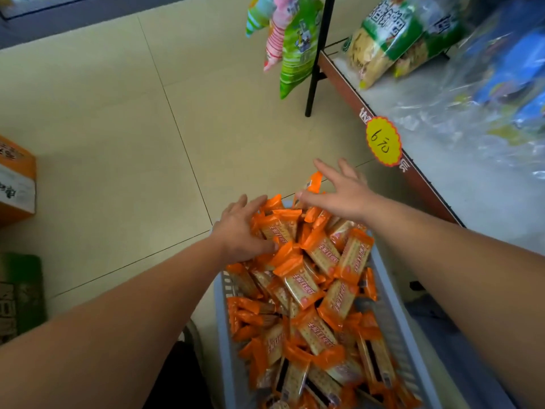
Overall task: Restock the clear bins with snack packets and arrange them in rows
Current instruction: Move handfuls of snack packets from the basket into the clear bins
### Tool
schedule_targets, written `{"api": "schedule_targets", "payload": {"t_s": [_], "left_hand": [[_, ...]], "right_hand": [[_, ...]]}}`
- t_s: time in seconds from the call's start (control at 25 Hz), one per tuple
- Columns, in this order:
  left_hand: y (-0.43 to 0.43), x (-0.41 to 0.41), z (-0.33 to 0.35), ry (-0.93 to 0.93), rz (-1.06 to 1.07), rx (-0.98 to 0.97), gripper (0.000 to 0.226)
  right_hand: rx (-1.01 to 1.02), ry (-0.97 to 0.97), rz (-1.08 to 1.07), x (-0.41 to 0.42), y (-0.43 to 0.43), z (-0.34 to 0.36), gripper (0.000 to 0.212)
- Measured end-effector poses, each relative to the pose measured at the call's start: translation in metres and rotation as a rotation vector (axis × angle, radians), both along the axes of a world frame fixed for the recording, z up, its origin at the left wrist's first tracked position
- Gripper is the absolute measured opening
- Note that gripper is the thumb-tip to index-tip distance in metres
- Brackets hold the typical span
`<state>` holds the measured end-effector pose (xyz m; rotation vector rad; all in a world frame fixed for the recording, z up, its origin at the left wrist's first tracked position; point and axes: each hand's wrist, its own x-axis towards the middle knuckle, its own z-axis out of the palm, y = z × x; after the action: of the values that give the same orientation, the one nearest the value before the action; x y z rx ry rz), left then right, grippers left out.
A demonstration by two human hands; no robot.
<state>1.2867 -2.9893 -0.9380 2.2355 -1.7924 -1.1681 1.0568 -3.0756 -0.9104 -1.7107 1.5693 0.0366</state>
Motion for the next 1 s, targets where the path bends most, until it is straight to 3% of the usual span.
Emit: {"api": "schedule_targets", "payload": {"t_s": [0.2,0.32,0.4,0.48,0.6,0.68,0.88,1.0], "left_hand": [[0.014,-0.018,0.003,0.053,0.005,-0.122,0.091],[0.015,-0.023,0.012,-0.015,-0.085,-0.073,0.105],[0.018,-0.028,0.015,-0.123,-0.194,-0.005,0.101],[0.023,-0.033,0.015,-0.124,-0.23,0.071,0.1],[0.03,-0.04,0.009,-0.005,-0.212,0.15,0.116],[0.03,-0.043,0.007,-0.022,-0.225,0.13,0.121],[0.017,-0.026,0.01,0.09,-0.173,0.189,0.097],[0.014,-0.023,0.011,0.089,-0.175,0.135,0.076]], "right_hand": [[0.079,-0.162,0.075,-0.005,0.005,-0.01,0.082],[0.084,-0.146,0.157,-0.012,0.01,-0.002,0.07],[0.077,-0.12,0.222,-0.018,0.016,0.003,0.068],[0.084,-0.047,0.317,-0.022,0.024,0.001,0.081],[0.13,0.044,0.396,-0.028,0.029,-0.011,0.113],[0.19,0.028,0.387,-0.03,0.029,-0.011,0.113],[0.099,-0.055,0.305,-0.034,0.024,-0.019,0.085],[0.128,-0.045,0.333,-0.032,0.018,-0.023,0.089]]}}
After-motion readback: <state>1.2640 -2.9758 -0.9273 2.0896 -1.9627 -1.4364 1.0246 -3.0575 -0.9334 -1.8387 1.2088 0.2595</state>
